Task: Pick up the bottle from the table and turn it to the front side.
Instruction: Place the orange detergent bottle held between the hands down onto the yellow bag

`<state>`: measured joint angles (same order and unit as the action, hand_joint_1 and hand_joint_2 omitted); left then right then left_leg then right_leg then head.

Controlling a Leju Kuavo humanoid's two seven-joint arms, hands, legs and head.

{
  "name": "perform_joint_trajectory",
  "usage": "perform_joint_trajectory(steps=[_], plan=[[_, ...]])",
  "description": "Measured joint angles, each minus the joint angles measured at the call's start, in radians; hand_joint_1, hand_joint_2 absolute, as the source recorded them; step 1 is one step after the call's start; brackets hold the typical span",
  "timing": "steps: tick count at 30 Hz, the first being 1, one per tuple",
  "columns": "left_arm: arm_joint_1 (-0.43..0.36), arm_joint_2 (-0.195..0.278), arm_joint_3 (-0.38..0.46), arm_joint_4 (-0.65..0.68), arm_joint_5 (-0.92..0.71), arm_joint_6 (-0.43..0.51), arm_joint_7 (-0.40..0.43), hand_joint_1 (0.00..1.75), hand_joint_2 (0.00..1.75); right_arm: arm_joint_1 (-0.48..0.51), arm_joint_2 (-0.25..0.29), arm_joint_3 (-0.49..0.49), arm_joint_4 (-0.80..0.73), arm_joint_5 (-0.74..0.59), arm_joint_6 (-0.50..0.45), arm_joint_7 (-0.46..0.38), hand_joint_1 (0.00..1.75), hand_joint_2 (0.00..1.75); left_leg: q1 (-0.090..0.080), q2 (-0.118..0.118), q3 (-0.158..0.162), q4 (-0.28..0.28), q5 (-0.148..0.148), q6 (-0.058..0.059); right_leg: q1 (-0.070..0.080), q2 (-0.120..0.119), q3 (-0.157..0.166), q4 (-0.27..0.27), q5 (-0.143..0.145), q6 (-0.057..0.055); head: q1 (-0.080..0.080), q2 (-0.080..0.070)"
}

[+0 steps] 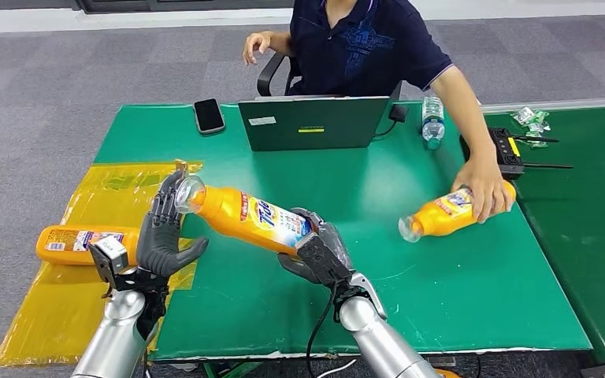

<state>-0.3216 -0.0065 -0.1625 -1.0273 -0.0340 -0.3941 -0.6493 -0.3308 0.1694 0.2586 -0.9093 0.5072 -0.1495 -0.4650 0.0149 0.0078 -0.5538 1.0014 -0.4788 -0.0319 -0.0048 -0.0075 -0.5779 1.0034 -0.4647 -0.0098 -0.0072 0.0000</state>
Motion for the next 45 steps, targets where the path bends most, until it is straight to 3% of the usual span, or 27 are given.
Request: perform_joint_trajectory(steps=[12, 23, 35, 45], plan=[[-0.003, -0.053, -0.001, 0.024, 0.042, -0.135, 0.000, 0.00, 1.75, 0.000, 0.000, 0.000, 0.006, -0.017, 0.009, 0.000, 1.75, 1.75, -0.001, 0.000, 0.000, 0.000, 0.000, 0.000, -0.001, 0.000, 0.000, 0.000, 0.000, 0.000, 0.000, 0.000], [0.009, -0.077, -0.010, 0.057, 0.063, -0.199, 0.000, 0.00, 1.75, -0.002, 0.000, 0.001, 0.014, -0.023, 0.010, 0.000, 1.75, 1.75, -0.001, 0.000, 0.000, 0.000, 0.000, 0.000, -0.001, 0.000, 0.000, 0.000, 0.000, 0.000, 0.000, 0.000], [0.059, -0.124, -0.015, 0.129, 0.144, -0.210, 0.000, 0.00, 1.75, -0.002, 0.007, 0.020, 0.014, -0.035, 0.014, 0.010, 1.75, 1.75, -0.001, 0.000, -0.001, 0.000, 0.000, 0.000, -0.001, 0.000, 0.000, 0.000, 0.000, 0.000, 0.000, 0.000], [0.056, -0.162, -0.015, 0.161, 0.173, -0.214, 0.000, 0.00, 1.75, 0.000, 0.009, 0.039, 0.014, -0.034, 0.024, 0.017, 1.75, 1.75, -0.001, 0.000, 0.000, 0.000, 0.000, 0.000, -0.001, 0.000, 0.000, 0.000, 0.000, 0.000, 0.000, 0.000]])
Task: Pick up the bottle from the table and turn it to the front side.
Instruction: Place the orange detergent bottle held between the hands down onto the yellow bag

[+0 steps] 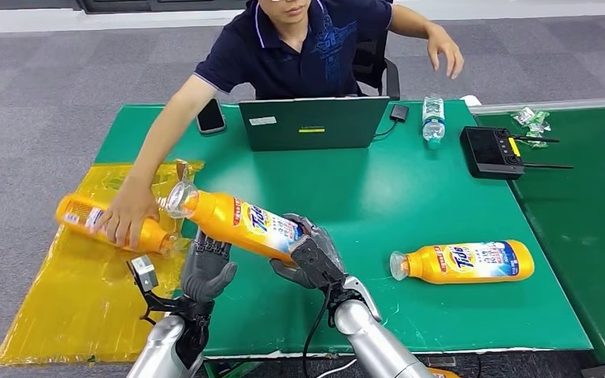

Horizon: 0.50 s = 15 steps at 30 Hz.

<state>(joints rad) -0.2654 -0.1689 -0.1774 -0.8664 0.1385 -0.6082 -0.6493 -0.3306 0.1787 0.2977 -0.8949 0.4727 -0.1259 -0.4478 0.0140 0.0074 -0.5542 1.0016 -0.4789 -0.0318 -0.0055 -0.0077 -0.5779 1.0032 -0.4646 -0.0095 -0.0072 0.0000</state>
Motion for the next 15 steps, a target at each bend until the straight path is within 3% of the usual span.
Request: perform_joint_trajectory(steps=[15], plan=[[-0.114, -0.024, 0.030, 0.010, -0.040, 0.047, 0.000, 0.00, 1.75, -0.016, 0.026, 0.030, 0.027, -0.002, 0.012, -0.015, 1.75, 1.75, 0.000, 0.000, 0.000, 0.000, 0.000, 0.000, 0.000, 0.000, 0.000, 0.000, 0.000, 0.000, 0.000, 0.000]])
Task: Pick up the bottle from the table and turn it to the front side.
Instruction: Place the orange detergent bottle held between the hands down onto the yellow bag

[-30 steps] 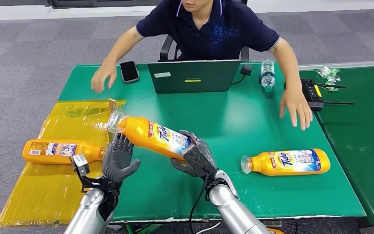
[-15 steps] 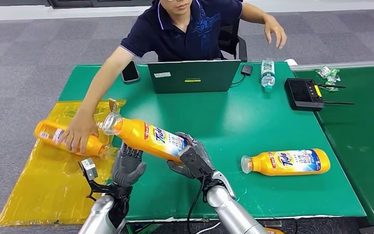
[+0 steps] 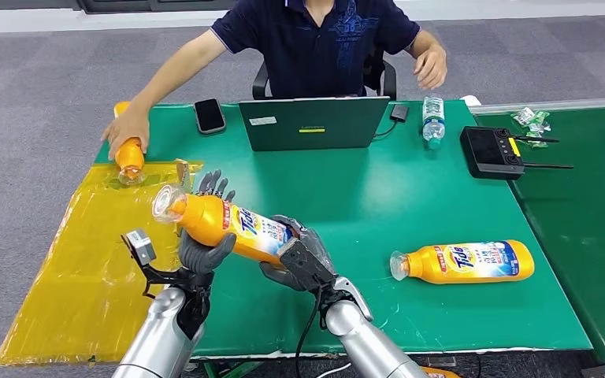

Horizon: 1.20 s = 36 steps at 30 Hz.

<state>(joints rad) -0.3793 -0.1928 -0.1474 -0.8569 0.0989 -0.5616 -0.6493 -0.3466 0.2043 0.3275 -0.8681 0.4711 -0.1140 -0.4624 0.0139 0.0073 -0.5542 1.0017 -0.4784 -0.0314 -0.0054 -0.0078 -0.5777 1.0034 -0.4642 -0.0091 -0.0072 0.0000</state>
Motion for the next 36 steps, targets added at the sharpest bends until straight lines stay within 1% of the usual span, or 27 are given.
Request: perform_joint_trajectory(steps=[7, 16, 20, 24, 25, 28, 29, 30, 31, 35, 36], plan=[[-0.045, 0.003, 0.016, 0.003, -0.025, 0.028, 0.000, 0.00, 1.75, -0.020, 0.004, 0.000, 0.019, -0.002, 0.002, -0.007, 1.75, 1.75, 0.000, 0.000, 0.000, 0.000, 0.000, 0.000, 0.000, 0.000, 0.000, 0.000, 0.000, 0.000, 0.000, 0.000], [-0.057, 0.013, 0.034, -0.023, -0.024, 0.030, 0.000, 0.00, 1.75, -0.027, 0.005, 0.000, 0.055, -0.007, -0.001, -0.026, 1.75, 1.75, 0.000, 0.000, 0.000, 0.000, 0.000, 0.000, 0.000, 0.000, 0.000, 0.000, 0.000, 0.000, 0.000, 0.000], [-0.065, 0.014, 0.038, -0.023, -0.015, 0.026, 0.000, 1.75, 1.75, -0.033, 0.005, 0.000, 0.066, -0.014, -0.002, -0.028, 1.75, 1.75, 0.000, 0.000, 0.000, 0.000, 0.000, 0.000, 0.000, 0.000, 0.000, 0.000, 0.000, 0.000, 0.000, 0.000], [-0.076, 0.014, 0.048, -0.018, 0.001, 0.024, 0.000, 1.75, 1.75, -0.039, 0.005, 0.000, 0.077, -0.023, -0.009, -0.029, 1.75, 1.75, 0.000, 0.000, 0.000, 0.000, 0.000, 0.000, 0.000, 0.000, 0.000, 0.000, 0.000, 0.000, 0.000, 0.000], [-0.078, 0.014, 0.050, -0.017, 0.003, 0.023, 0.000, 1.75, 1.75, -0.039, 0.005, 0.000, 0.079, -0.024, -0.011, -0.030, 1.50, 1.75, 0.000, 0.000, 0.000, 0.000, 0.000, 0.000, 0.000, 0.000, 0.000, 0.000, 0.000, 0.000, 0.000, 0.000], [-0.081, 0.014, 0.053, -0.013, 0.008, 0.020, 0.000, 1.75, 1.75, -0.040, 0.005, 0.001, 0.084, -0.027, -0.014, -0.030, 0.21, 1.75, 0.000, 0.000, 0.000, 0.000, 0.000, 0.000, 0.000, 0.000, 0.000, 0.000, 0.000, 0.000, 0.000, 0.000], [-0.081, 0.014, 0.053, -0.012, 0.009, 0.019, 0.000, 1.75, 1.75, -0.041, 0.005, 0.001, 0.085, -0.027, -0.015, -0.030, 0.03, 1.75, 0.000, 0.000, 0.000, 0.000, 0.000, 0.000, 0.000, 0.000, 0.000, 0.000, 0.000, 0.000, 0.000, 0.000], [-0.082, 0.014, 0.053, -0.011, 0.010, 0.018, 0.000, 1.75, 1.75, -0.042, 0.005, 0.001, 0.086, -0.027, -0.016, -0.031, 0.09, 1.75, 0.000, 0.000, 0.000, 0.000, 0.000, 0.000, 0.000, 0.000, 0.000, 0.000, 0.000, 0.000, 0.000, 0.000], [-0.083, 0.014, 0.053, -0.009, 0.012, 0.017, 0.000, 1.75, 1.75, -0.043, 0.005, 0.002, 0.087, -0.027, -0.017, -0.032, 0.19, 1.75, 0.000, 0.000, 0.000, 0.000, 0.000, 0.000, 0.000, 0.000, 0.000, 0.000, 0.000, 0.000, 0.000, 0.000], [-0.089, 0.014, 0.055, 0.002, 0.022, 0.010, 0.000, 1.75, 1.75, -0.043, 0.006, 0.004, 0.088, -0.037, -0.020, -0.037, 0.70, 1.75, 0.000, 0.000, 0.000, 0.000, 0.000, 0.000, 0.000, 0.000, 0.000, 0.000, 0.000, 0.000, 0.000, 0.000], [-0.089, 0.014, 0.055, 0.005, 0.025, 0.008, 0.000, 1.75, 1.75, -0.043, 0.006, 0.004, 0.088, -0.039, -0.021, -0.038, 1.01, 1.75, 0.000, 0.000, 0.000, 0.000, 0.000, 0.000, 0.000, 0.000, 0.000, 0.000, 0.000, 0.000, 0.000, 0.000]])
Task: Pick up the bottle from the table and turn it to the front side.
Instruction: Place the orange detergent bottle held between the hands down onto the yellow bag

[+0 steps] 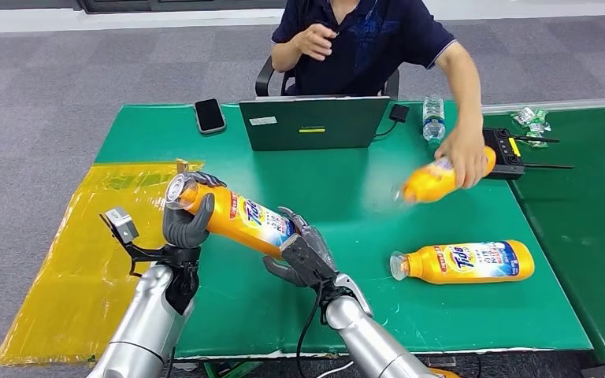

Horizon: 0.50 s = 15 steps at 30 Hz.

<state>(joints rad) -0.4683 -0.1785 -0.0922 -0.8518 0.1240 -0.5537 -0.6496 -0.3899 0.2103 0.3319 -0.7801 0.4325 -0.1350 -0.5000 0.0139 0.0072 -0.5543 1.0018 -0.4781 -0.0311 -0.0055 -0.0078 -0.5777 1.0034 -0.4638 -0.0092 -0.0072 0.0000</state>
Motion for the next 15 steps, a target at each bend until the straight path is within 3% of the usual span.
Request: perform_joint_trajectory(steps=[3, 15], plan=[[-0.001, 0.000, 0.001, 0.011, 0.007, -0.004, 0.000, 1.75, 1.75, -0.001, 0.000, 0.000, 0.001, -0.002, -0.004, 0.000, 1.75, 1.75, 0.000, 0.000, 0.000, 0.000, 0.000, 0.000, 0.000, 0.000, 0.000, 0.000, 0.000, 0.000, 0.000, 0.000], [-0.002, 0.004, 0.016, 0.045, 0.029, -0.020, 0.000, 1.75, 1.75, -0.002, 0.000, 0.014, 0.006, -0.003, -0.005, 0.000, 1.75, 1.75, 0.000, 0.000, 0.000, 0.000, 0.000, 0.000, 0.000, 0.000, 0.000, 0.000, 0.000, 0.000, 0.000, 0.000]])
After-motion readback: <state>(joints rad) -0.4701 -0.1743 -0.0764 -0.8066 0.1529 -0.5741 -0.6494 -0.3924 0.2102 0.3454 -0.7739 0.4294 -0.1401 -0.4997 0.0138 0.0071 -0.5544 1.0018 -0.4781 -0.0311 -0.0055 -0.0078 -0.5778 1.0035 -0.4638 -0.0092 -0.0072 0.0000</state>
